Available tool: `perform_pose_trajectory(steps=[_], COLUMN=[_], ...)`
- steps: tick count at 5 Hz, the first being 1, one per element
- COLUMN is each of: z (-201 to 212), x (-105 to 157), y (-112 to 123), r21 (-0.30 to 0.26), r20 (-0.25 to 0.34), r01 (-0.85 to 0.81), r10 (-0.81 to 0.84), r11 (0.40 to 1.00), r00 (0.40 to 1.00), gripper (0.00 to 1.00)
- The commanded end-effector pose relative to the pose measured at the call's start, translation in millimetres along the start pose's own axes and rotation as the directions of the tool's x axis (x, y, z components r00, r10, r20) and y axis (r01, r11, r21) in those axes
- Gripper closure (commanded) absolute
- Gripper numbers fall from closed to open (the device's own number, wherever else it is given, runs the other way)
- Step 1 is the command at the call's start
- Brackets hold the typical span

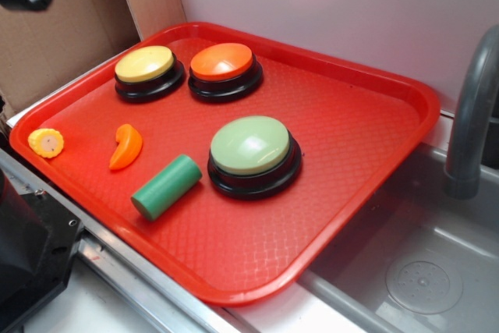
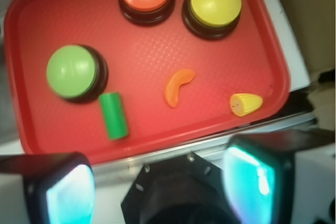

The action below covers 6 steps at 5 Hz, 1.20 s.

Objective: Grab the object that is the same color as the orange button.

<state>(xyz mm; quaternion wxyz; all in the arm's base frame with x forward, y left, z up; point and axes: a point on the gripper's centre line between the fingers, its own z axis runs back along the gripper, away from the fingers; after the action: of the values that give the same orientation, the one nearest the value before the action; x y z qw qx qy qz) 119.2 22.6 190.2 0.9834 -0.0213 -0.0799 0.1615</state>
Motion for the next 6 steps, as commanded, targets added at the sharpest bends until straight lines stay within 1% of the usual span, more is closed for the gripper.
perform_pose_trajectory(steps=[1,2,3,4,5,6], z=[-61,-91,-118,-137,-154,-165], x=[18,20,20,22,23,24], y=[28,26,23,20,16,10], r21=[0.003,0.006,0.020,0.033,0.031,0.032], r20=[0.046,0.045,0.062,0.080,0.058,0.058], r01=[-0.206,-0.284,-0.317,-0.322,-0.299,-0.277], r10=[0.205,0.284,0.315,0.319,0.297,0.274], r11=[0.979,0.959,0.948,0.946,0.954,0.960], r00=[0.978,0.958,0.947,0.945,0.953,0.960], gripper=[0.00,0.00,0.00,0.00,0.00,0.00])
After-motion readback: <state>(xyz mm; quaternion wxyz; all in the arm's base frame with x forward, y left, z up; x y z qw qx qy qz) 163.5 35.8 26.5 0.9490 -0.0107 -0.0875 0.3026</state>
